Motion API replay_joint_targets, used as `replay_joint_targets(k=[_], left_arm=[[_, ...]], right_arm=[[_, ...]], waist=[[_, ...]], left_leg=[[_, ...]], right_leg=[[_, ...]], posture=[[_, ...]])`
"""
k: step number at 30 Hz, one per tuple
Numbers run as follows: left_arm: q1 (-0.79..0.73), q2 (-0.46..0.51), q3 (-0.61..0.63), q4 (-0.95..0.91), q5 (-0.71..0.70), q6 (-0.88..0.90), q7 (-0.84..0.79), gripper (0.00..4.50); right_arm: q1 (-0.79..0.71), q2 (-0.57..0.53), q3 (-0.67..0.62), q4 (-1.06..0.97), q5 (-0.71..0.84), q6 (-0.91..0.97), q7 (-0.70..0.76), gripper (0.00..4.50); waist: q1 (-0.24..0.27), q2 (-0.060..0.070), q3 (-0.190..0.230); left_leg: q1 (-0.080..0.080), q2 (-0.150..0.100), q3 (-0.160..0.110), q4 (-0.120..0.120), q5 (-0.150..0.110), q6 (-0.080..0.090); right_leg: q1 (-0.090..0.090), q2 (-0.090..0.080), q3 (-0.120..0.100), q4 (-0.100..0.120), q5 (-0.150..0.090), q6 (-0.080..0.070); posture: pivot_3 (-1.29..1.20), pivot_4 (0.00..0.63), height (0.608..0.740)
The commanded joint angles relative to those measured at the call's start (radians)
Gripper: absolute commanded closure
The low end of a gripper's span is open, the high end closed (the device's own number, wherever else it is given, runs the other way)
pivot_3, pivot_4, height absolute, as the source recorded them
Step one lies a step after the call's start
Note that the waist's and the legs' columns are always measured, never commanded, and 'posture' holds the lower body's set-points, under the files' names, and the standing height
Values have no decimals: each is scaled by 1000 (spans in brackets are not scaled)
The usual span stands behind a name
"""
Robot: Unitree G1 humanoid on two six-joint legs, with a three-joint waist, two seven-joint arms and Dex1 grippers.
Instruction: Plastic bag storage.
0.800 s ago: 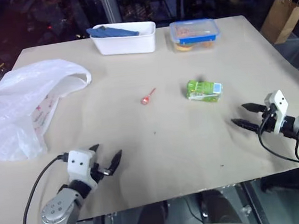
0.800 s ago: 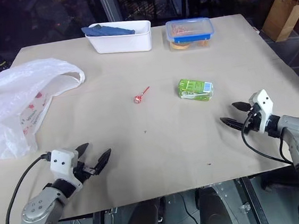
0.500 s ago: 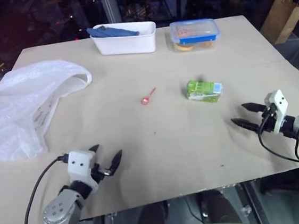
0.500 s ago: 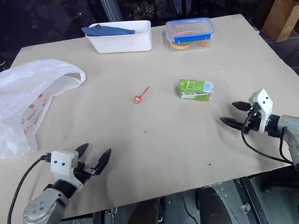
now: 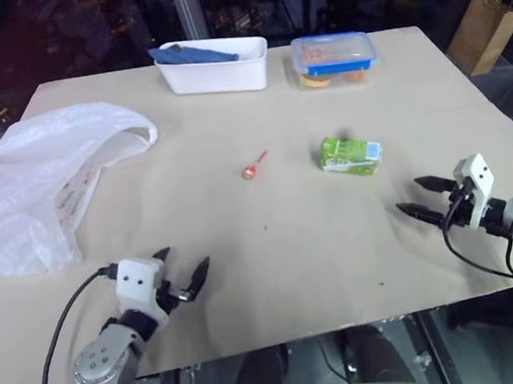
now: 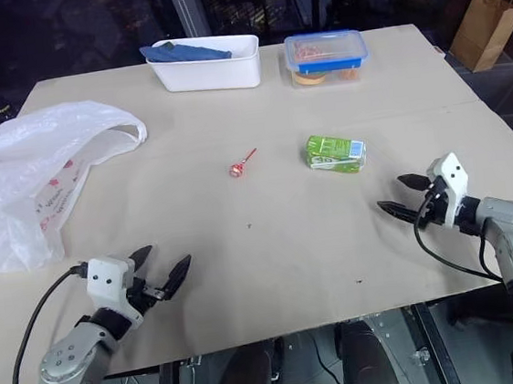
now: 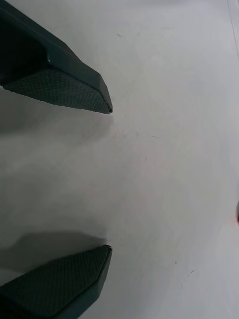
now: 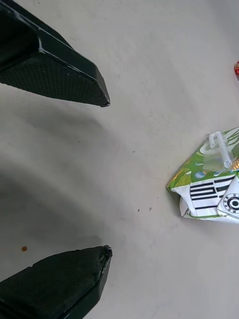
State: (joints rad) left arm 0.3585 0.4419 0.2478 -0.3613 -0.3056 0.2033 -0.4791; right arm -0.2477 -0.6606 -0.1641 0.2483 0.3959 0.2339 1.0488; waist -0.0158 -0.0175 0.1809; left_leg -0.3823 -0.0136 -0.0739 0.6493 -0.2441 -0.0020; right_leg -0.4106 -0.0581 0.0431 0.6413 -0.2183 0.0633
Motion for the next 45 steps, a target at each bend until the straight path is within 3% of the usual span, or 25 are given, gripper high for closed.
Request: replay_joint_targets(k=[1,7,9,13,18,22,28,34,38,44,45], left_arm=[[9,-2,21,-29,12,-7,19,88],[19,-34,48,-105,21,22,104,88],[58,-27,43,-158,137,21,172,88],[111,-158,134,-311,269,10,393,88],[121,-285,172,-386,382,49,533,88],[35,-282,215,-321,383,91,560,88],[-162,-202,238,-74,403,84,587,88],[-229,-147,248,37,423,55,610,88],[-254,-136,255,53,424,49,625,1288],[-246,-142,226,33,439,44,626,4191],[-250,-141,223,32,443,47,628,4477]], right_arm=[[-20,-5,-2,-39,4,-8,3,0],[-8,4,29,-136,40,46,27,0],[5,6,56,-229,84,112,46,0],[-12,13,126,-467,224,302,58,0],[-72,13,153,-570,314,419,41,0],[-114,25,180,-614,344,464,29,0],[-153,47,208,-613,335,464,24,0],[-139,42,220,-621,317,443,22,0],[-126,47,217,-629,318,436,13,0],[-123,70,221,-615,296,395,-7,0],[-125,75,223,-610,288,388,-14,0]], waist=[[0,0,0],[-1,0,0],[0,-1,0],[-3,-1,1],[11,-2,1],[12,-3,1],[7,-3,0],[4,-4,0],[4,-4,0],[4,-4,0],[4,-4,0]], left_leg=[[0,0,0,0,0,0],[0,0,0,0,0,0],[0,0,-1,0,0,0],[-1,1,0,0,0,0],[-2,0,-2,1,0,0],[-3,-1,-4,2,0,0],[-3,0,-5,2,0,0],[-4,-1,-5,1,0,0],[-4,-1,-5,1,0,0],[-4,-1,-5,1,0,0],[-4,-1,-5,1,0,0]], right_leg=[[0,0,0,0,0,0],[0,0,0,0,1,2],[0,0,0,0,1,2],[-1,0,0,-1,1,2],[-1,-1,-2,-1,-2,2],[0,0,-4,-1,-2,2],[-1,1,-5,0,2,3],[-1,0,-5,-1,3,2],[-1,0,-5,-1,3,2],[-1,0,-5,-1,3,2],[-1,0,-5,-1,3,2]], posture=[[0,150,740],[0,150,740],[0,150,740],[0,150,740],[0,150,740],[0,150,740],[0,150,740],[0,150,740],[0,150,740],[0,150,740],[0,150,740]])
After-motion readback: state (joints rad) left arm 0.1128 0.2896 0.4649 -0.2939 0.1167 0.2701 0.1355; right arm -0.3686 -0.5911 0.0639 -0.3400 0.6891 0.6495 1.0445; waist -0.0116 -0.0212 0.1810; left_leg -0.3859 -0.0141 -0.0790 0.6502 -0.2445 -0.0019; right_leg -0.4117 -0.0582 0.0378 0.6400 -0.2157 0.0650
